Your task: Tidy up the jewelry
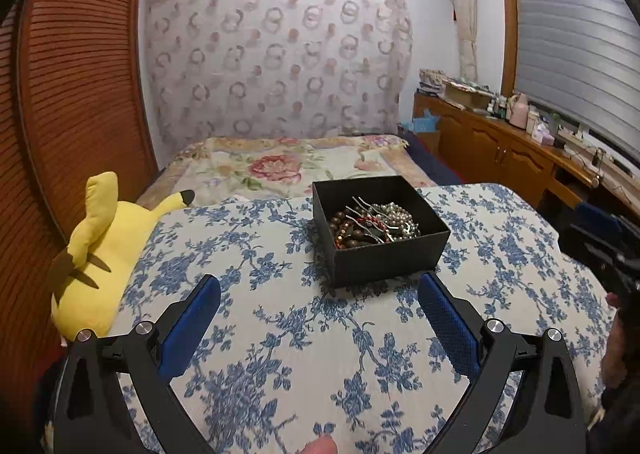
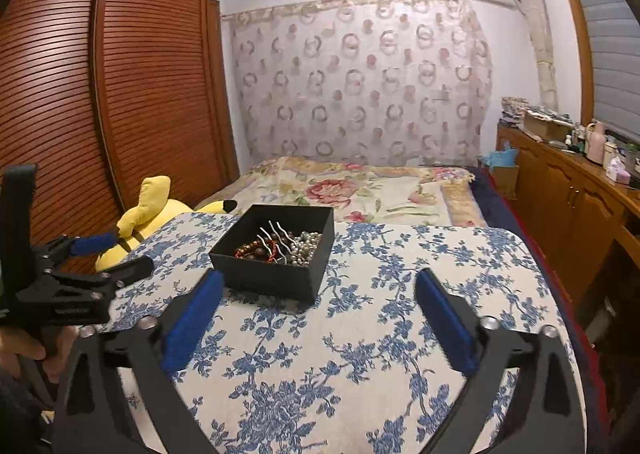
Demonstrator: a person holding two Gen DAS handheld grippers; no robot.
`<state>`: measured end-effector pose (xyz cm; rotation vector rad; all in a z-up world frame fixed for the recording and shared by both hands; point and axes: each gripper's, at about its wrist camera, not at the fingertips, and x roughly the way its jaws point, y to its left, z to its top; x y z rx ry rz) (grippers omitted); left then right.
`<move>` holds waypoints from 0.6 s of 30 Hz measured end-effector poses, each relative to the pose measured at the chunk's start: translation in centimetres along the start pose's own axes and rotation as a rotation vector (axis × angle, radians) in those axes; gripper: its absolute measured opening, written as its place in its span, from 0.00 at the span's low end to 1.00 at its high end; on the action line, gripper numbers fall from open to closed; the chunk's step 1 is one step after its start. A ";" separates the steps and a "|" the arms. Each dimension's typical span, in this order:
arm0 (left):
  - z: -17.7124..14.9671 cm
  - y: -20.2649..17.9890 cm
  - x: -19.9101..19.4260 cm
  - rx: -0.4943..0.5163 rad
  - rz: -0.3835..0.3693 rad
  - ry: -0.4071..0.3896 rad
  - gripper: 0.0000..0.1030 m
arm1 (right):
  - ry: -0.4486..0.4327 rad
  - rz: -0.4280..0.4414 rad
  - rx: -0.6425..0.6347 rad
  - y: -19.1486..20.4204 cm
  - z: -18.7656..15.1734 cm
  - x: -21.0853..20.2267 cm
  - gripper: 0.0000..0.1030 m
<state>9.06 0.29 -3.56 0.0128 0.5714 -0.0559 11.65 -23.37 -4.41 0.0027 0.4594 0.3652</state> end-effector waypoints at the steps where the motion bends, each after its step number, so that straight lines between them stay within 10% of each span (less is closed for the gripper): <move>1: 0.0 0.1 -0.3 -0.002 0.002 -0.006 0.92 | 0.001 -0.006 0.001 0.0 -0.1 -0.1 0.98; 18: -0.8 0.4 -1.7 -0.020 0.009 -0.012 0.92 | -0.027 -0.064 0.009 0.3 -0.8 -0.9 0.98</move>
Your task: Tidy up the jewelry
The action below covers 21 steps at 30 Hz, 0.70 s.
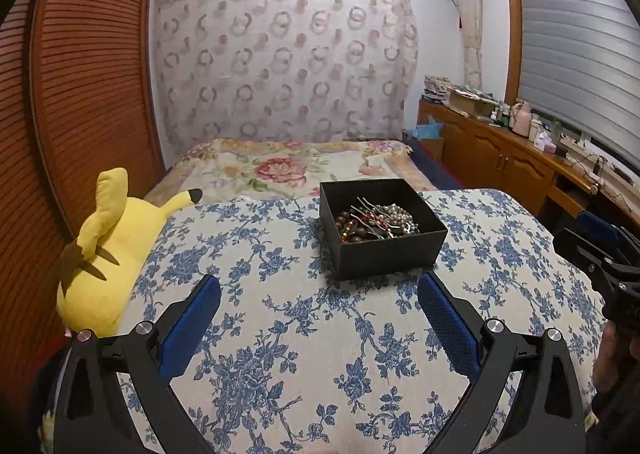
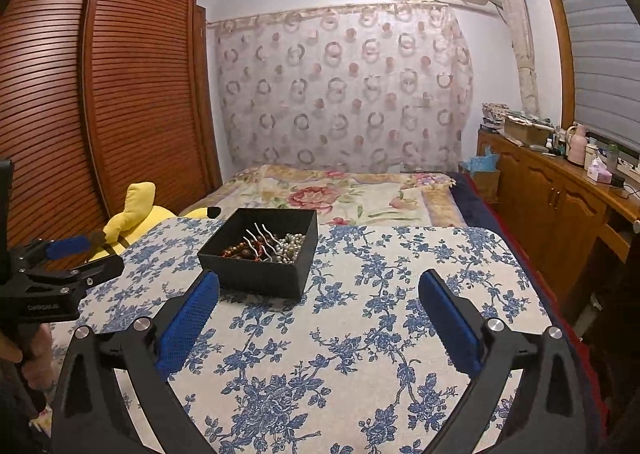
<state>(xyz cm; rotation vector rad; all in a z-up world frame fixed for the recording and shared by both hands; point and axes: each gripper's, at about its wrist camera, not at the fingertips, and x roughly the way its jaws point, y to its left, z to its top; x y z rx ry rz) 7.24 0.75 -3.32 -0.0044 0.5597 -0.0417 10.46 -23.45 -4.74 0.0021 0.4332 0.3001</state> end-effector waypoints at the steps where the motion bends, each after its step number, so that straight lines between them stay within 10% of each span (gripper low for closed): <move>1: 0.0 0.0 0.0 0.001 0.001 -0.001 0.92 | 0.000 -0.003 0.000 0.0 0.0 0.0 0.98; 21: 0.0 0.0 0.0 0.001 -0.003 -0.002 0.92 | 0.006 -0.005 0.007 0.2 -0.3 0.4 0.98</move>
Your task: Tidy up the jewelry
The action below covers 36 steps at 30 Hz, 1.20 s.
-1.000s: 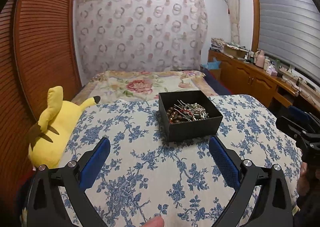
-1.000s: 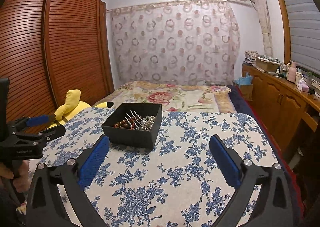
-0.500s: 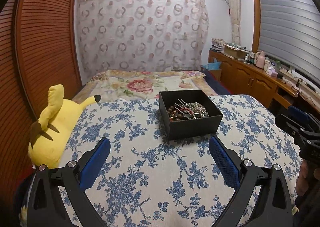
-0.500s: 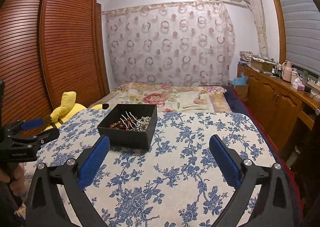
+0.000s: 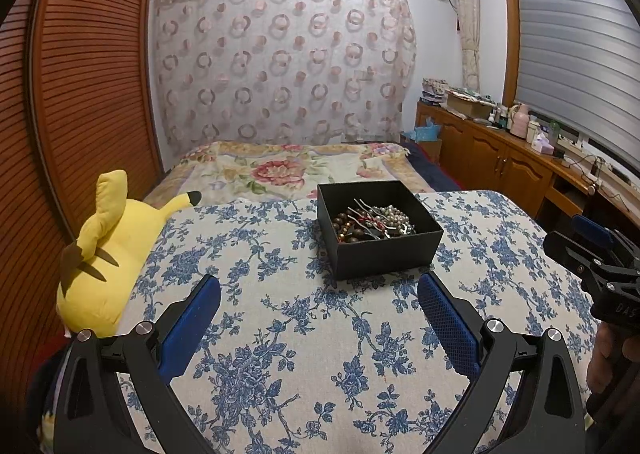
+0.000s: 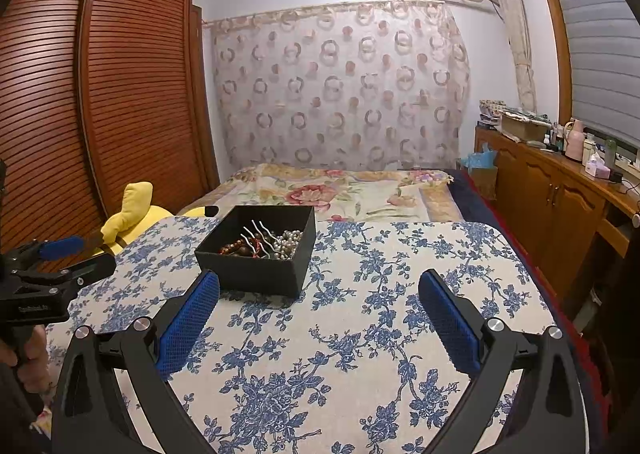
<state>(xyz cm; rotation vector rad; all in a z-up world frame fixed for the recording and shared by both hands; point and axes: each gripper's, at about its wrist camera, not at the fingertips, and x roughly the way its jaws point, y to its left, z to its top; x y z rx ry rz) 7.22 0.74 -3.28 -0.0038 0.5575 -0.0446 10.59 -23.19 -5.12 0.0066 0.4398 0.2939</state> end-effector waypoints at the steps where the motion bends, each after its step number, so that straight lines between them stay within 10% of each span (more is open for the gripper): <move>1: 0.0 0.0 0.0 0.000 0.000 0.000 0.92 | 0.000 0.000 0.000 0.0 0.0 0.0 0.98; 36: 0.3 -0.6 -0.6 0.002 -0.003 -0.014 0.92 | 0.000 -0.001 0.004 -0.1 -0.2 0.2 0.98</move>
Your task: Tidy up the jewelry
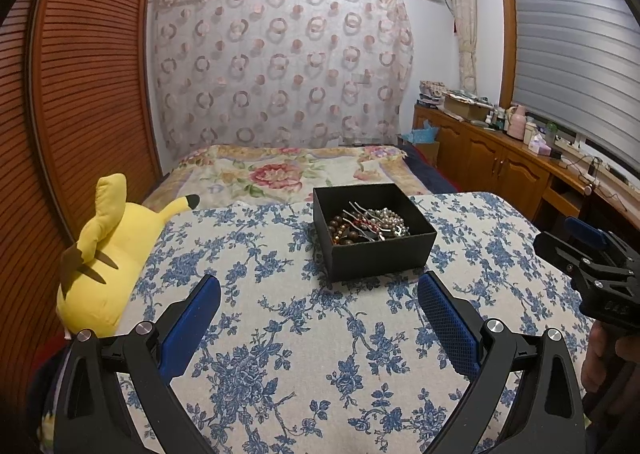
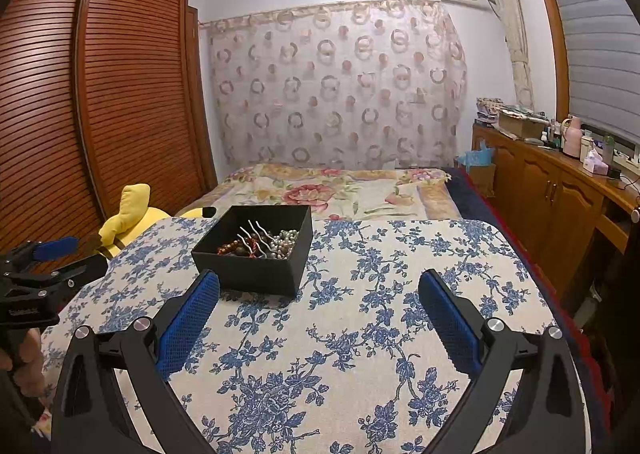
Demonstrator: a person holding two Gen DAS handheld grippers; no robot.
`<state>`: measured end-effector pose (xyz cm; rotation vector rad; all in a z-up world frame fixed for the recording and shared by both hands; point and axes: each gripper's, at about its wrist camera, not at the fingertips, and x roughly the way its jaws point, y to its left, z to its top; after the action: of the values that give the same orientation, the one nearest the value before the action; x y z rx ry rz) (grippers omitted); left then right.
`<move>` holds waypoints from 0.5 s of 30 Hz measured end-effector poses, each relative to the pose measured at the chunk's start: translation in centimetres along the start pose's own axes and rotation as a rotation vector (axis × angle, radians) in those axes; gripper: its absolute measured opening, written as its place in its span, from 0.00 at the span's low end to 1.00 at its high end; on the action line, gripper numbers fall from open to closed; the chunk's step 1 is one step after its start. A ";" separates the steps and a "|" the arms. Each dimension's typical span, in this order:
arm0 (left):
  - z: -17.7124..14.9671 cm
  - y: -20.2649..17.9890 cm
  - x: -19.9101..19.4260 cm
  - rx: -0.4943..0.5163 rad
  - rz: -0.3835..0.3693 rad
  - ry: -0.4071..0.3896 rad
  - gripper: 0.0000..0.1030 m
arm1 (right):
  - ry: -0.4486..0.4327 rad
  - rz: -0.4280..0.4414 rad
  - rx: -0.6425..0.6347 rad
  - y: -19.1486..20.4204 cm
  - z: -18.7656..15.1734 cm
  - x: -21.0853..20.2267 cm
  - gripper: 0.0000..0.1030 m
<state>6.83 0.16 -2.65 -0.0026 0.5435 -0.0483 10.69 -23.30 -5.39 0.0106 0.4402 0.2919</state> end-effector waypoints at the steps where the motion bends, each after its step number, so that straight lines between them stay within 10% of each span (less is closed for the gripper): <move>1: 0.1 -0.1 0.0 0.001 0.000 -0.001 0.92 | -0.001 -0.001 0.000 0.0 0.0 0.0 0.98; 15: 0.2 -0.3 -0.3 0.002 -0.002 -0.006 0.92 | -0.002 -0.001 0.002 0.0 0.0 0.0 0.98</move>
<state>6.68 -0.11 -2.34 -0.0017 0.5375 -0.0505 10.69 -23.35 -5.43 0.0125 0.4385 0.2908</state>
